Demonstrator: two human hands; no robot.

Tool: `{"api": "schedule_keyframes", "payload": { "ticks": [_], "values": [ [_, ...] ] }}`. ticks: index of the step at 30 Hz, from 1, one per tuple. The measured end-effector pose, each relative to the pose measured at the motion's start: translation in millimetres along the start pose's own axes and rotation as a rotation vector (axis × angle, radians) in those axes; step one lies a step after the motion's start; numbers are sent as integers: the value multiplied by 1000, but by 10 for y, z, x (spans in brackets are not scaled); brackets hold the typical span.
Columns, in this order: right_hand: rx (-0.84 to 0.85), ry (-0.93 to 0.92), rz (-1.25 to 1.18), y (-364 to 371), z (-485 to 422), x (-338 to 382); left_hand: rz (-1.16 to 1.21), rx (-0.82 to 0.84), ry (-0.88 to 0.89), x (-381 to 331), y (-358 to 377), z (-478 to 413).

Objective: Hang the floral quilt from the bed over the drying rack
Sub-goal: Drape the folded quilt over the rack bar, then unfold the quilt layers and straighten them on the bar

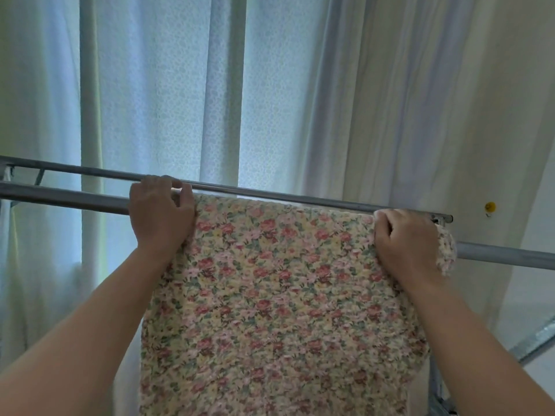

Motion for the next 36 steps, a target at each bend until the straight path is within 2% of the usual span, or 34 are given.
{"api": "schedule_keyframes", "payload": {
  "ticks": [4,7,11,17,23,27,32,36],
  "values": [
    [8,-34,2,30,95,84,251,-71,2,97,-117,296],
    [41,-8,49,59,149,48,424,-46,-146,286,-165,595],
    [52,21,70,89,233,64,507,109,-429,509,-96,913],
    [59,49,4,162,349,290,519,265,-533,547,-52,900],
    [63,-14,-69,217,484,678,847,567,-834,604,43,1034],
    [84,-44,-124,260,640,877,984,765,-862,601,61,1157],
    [145,-67,-184,345,878,1124,992,781,-935,658,93,1398],
    [216,-86,-231,394,1094,1402,990,635,-1005,511,109,1518]
  ]
}}
Point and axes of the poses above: each hand's wrist, its own z-axis away from the middle knuckle, its own y-axis out of the palm, x = y × z, the point moved 5 cm from there along -z, towards the middle knuckle, and after that the axes turned 5 degrees about -z, right-handed, at the moved point
